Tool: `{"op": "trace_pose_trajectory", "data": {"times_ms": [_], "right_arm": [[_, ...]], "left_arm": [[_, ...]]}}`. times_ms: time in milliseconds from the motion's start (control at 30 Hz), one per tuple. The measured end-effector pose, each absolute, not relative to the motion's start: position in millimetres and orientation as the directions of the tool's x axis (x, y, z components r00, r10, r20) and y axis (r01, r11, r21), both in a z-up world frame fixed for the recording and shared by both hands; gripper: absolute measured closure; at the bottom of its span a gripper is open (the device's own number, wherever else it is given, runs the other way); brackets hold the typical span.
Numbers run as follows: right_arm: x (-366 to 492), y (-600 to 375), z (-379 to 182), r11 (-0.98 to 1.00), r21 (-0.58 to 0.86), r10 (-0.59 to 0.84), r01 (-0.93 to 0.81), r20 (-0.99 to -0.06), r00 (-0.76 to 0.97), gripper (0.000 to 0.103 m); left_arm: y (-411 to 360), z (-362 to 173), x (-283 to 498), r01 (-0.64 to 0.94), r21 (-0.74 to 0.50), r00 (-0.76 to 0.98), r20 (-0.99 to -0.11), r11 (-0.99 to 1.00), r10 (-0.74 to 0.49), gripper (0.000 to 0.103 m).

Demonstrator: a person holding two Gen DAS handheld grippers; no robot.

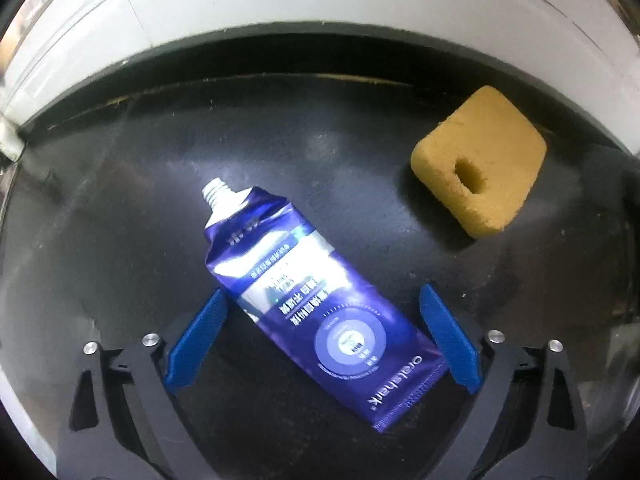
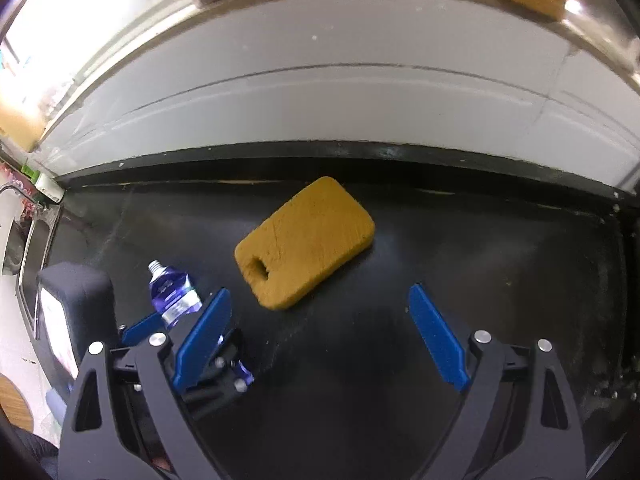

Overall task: Collect trash
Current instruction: 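Grasp the blue tube with the left tool while the right tool grasps the yellow sponge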

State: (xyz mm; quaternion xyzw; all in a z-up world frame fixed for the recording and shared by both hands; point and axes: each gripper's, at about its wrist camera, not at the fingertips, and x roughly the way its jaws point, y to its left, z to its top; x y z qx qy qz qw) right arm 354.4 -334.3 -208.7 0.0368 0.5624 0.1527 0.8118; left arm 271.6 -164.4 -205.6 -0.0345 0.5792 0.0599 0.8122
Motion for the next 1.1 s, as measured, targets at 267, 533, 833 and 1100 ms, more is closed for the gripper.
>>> {"op": "trace_pose_trajectory", "data": {"times_ms": [267,533,833,1100], "right_arm": [[372,-314,-243,0.952,0.263,0.294,-0.154,-0.927,0.234,0.016],[389,-288,-263,0.967,0.229,0.248,-0.113,-0.950,0.189,0.016],[376,-282,-259,0.963,0.217,0.250,-0.162,-0.941,0.227,0.061],[356,-286,-231,0.947,0.229,0.286,-0.226,-0.919,0.271,0.075]], "left_arm": [[-121,-208,261,0.023,0.016,0.382,-0.924,1.000,0.006,0.009],[-102,-200,273,0.187,0.015,0.374,-0.926,0.982,-0.057,0.038],[-81,-169,265,0.112,-0.172,0.407,-0.891,0.979,-0.203,0.091],[-85,-156,245,0.153,-0.186,0.390,-0.891,0.970,-0.233,0.098]]}}
